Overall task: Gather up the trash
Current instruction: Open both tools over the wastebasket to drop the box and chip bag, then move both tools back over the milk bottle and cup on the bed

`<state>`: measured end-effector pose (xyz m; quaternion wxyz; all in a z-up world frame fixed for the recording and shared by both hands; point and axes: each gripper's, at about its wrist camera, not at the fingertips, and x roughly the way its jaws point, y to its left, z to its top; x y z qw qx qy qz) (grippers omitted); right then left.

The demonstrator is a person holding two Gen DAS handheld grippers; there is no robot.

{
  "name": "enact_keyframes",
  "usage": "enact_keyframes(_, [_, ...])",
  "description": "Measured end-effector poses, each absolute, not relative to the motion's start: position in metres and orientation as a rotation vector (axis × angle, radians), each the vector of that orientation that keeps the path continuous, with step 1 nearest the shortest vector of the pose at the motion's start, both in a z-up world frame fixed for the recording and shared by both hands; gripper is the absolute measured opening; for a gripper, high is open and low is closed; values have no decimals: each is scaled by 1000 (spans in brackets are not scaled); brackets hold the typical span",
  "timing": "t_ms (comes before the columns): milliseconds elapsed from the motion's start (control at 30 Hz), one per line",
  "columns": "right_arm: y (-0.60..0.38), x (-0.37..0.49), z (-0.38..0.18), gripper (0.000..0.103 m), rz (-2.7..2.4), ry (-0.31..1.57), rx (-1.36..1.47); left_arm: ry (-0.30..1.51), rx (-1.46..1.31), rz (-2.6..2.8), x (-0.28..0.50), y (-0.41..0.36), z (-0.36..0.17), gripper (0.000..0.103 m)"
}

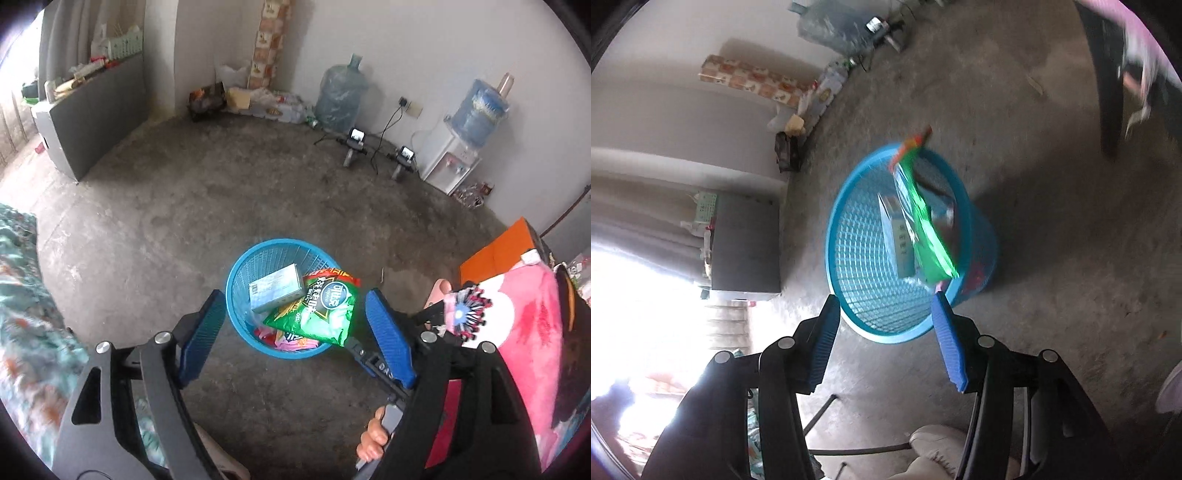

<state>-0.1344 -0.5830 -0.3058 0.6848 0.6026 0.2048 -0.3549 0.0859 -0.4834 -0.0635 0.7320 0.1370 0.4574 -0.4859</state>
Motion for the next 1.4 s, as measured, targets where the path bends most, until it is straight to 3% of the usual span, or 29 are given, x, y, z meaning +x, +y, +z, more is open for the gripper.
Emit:
enact_keyframes(300, [-545,-93,-187,68,-806,541,974,912,303,-1036,74,-392,-2,81])
enact_keyframes(733, [-438,-7,-90,88,-670,753,591,846,189,-742,102,-191,23,83])
enact_keyframes(1267, [-288,50,-29,96,-714,748,5,788,33,-413,113,-14,11,84])
enact_keyframes(1400, [-258,61,-22,96,-574,746,-4,775,8,-360,108,18,3,84])
